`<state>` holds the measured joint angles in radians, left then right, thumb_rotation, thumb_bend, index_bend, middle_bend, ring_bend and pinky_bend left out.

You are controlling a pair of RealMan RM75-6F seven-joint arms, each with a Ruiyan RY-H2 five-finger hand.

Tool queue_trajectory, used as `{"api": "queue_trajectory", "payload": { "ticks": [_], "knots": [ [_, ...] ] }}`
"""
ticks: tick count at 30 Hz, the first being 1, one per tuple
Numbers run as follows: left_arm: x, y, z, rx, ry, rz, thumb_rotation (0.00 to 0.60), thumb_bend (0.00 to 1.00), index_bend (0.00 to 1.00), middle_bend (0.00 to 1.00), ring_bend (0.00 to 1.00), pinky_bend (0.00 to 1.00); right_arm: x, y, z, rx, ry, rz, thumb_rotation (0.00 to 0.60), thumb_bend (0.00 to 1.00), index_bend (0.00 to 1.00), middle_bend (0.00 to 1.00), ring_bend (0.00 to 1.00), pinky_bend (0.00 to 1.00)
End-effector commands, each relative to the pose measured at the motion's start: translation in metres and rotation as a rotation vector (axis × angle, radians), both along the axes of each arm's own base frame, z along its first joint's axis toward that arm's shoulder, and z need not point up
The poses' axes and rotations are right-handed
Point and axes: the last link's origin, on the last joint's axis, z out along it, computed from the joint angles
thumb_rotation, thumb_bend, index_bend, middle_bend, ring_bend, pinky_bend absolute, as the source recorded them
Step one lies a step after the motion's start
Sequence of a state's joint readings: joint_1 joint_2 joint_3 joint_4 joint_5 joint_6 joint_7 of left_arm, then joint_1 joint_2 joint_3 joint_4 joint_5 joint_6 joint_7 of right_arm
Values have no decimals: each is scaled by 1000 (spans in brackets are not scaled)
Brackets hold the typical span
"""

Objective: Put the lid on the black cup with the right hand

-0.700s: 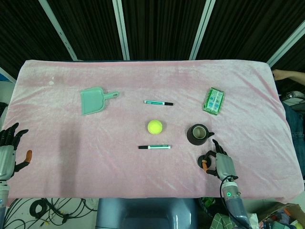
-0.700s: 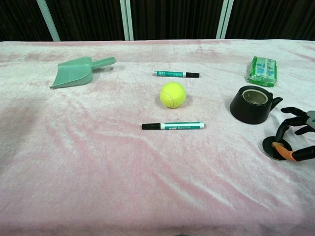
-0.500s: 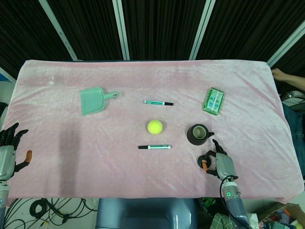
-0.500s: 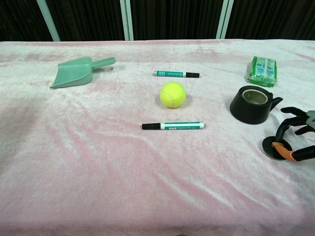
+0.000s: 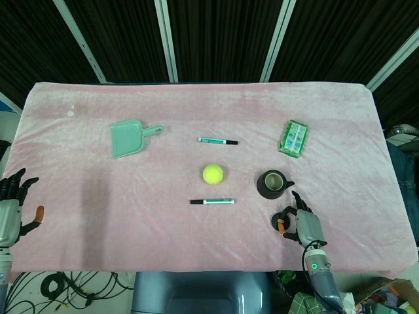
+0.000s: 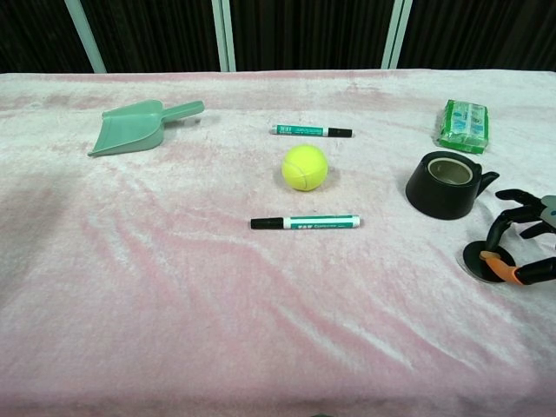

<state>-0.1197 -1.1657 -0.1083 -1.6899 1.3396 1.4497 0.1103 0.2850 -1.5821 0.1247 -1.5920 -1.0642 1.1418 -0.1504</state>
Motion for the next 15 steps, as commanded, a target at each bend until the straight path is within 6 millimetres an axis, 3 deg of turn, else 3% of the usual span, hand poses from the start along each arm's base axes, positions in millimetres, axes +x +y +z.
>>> {"api": "queue_trajectory", "payload": {
  "ticks": [1, 15],
  "knots": [
    [0, 0, 0, 0, 0, 1, 600, 441, 177, 0, 0, 0, 0, 0, 0, -1, 0, -1, 600, 356, 646, 0, 89, 174],
    [0, 0, 0, -1, 1, 0, 600, 441, 178, 0, 0, 0, 1, -2, 3, -13, -7, 3, 600, 356, 646, 0, 89, 174]
  ]
}}
